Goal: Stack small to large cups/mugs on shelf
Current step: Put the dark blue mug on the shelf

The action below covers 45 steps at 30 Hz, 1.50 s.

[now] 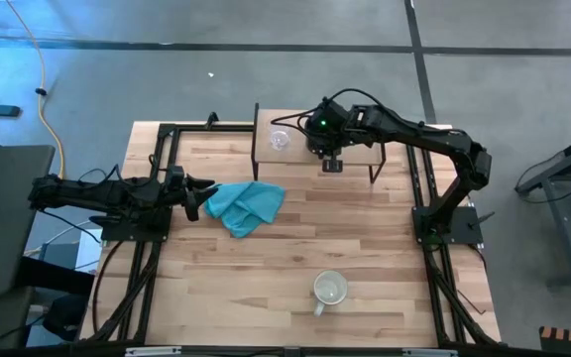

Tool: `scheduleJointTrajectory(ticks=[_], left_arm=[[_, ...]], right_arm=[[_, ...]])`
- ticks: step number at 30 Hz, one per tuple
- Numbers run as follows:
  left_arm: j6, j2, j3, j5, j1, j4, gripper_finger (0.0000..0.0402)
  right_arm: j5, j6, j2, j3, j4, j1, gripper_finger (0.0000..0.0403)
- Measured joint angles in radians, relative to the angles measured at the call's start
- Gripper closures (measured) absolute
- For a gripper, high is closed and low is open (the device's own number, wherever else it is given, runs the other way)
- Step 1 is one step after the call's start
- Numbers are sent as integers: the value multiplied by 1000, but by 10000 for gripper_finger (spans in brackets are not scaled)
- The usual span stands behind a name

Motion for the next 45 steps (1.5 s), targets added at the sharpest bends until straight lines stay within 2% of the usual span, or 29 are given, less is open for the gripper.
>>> scheduleJointTrajectory(ticks=[23, 45], left_arm=[[0, 0, 0, 0, 0, 0, 250], [0, 0, 0, 0, 0, 0, 250]], right_arm=[[-18, 2, 0, 0, 1, 0, 326], [-92, 25, 0, 0, -10, -29, 326]])
